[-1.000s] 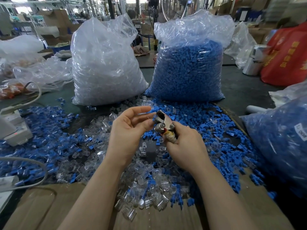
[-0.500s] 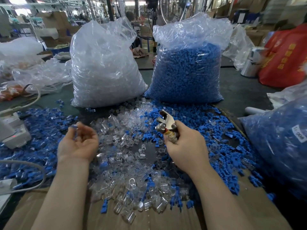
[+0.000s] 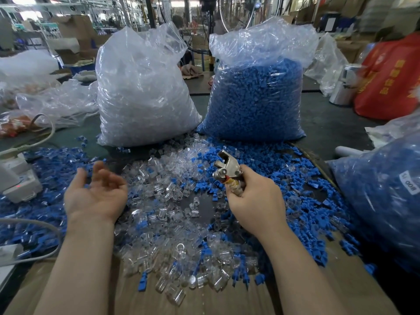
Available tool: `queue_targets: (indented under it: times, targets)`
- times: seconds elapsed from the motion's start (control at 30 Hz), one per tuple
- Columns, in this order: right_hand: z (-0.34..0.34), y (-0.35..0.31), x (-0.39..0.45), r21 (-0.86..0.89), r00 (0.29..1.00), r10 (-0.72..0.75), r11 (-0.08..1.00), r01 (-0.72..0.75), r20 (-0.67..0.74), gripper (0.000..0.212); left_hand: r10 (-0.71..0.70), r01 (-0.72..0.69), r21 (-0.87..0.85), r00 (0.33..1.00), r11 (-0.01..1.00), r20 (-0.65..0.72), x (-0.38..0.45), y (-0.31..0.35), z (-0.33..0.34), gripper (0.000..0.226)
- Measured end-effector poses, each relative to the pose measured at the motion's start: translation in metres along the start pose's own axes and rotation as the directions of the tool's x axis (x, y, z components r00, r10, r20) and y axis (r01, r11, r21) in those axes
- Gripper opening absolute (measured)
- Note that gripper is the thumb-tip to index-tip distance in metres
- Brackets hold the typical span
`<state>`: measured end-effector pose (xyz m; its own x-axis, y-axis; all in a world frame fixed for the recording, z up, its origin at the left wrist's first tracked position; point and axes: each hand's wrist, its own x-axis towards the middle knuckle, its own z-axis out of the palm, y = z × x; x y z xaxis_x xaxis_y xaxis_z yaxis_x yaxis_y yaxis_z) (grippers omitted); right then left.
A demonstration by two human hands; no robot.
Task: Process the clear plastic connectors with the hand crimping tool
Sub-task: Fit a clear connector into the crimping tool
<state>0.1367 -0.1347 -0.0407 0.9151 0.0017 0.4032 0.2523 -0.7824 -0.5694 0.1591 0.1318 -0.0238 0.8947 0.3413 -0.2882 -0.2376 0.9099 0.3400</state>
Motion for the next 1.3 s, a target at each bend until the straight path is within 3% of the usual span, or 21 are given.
queue_targets:
  times: [0.07, 0.1, 0.13, 0.2, 0.27, 0.4, 0.47, 0.67, 0.87, 1.03, 1.3]
  targets:
    - [0.000, 0.000, 0.000, -0.025, 1.000, 0.004, 1.000, -0.004, 0.001, 0.014, -0.028, -0.001, 0.332, 0.996, 0.943, 0.084, -0.010, -0.009, 0.011, 0.013]
    - [0.000, 0.000, 0.001, -0.038, 1.000, 0.005, 0.999, -0.005, 0.004, 0.016, -0.040, -0.043, 0.535, 0.989, 0.844, 0.142, -0.013, -0.016, 0.015, 0.014]
    - [0.000, 0.001, 0.001, -0.051, 1.000, 0.008, 0.999, -0.008, 0.010, 0.016, -0.056, -0.100, 0.711, 0.980, 0.696, 0.192, -0.017, -0.023, 0.019, 0.014]
    - [0.000, 0.001, 0.001, -0.073, 1.000, 0.013, 0.997, -0.011, 0.025, 0.014, -0.115, -0.274, 0.919, 0.942, 0.282, 0.316, -0.025, -0.038, 0.022, 0.011]
    - [0.000, 0.001, 0.002, -0.098, 1.000, 0.014, 0.995, -0.011, 0.023, 0.008, -0.245, -0.397, 0.913, 0.898, -0.095, 0.365, -0.031, -0.053, 0.018, 0.011]
    - [0.000, 0.001, 0.003, -0.149, 0.998, 0.036, 0.988, -0.042, -0.044, 0.013, -0.460, -0.514, 0.700, 0.839, -0.496, 0.291, -0.033, -0.081, 0.014, 0.039]
    - [0.000, 0.003, 0.003, -0.171, 0.995, 0.057, 0.983, -0.070, -0.079, 0.018, -0.504, -0.563, 0.547, 0.819, -0.619, 0.274, -0.032, -0.087, 0.011, 0.053]
    - [0.000, 0.003, 0.003, -0.221, 0.996, 0.067, 0.972, -0.080, -0.067, 0.011, -0.500, -0.604, 0.588, 0.791, -0.539, 0.353, -0.032, -0.093, 0.006, 0.033]
    - [0.000, 0.005, 0.002, -0.198, 0.994, 0.093, 0.975, -0.104, -0.064, 0.009, -0.451, -0.591, 0.560, 0.806, -0.580, 0.384, -0.030, -0.087, 0.006, 0.041]
    - [-0.001, 0.004, 0.002, -0.179, 0.993, 0.096, 0.978, -0.108, -0.073, 0.008, -0.507, -0.702, 0.422, 0.709, -0.574, 0.490, -0.040, -0.102, 0.006, 0.042]
    - [0.000, 0.005, 0.001, -0.172, 0.993, 0.085, 0.980, -0.098, -0.083, 0.007, -0.468, -0.740, 0.426, 0.665, -0.521, 0.582, -0.044, -0.104, 0.004, 0.032]
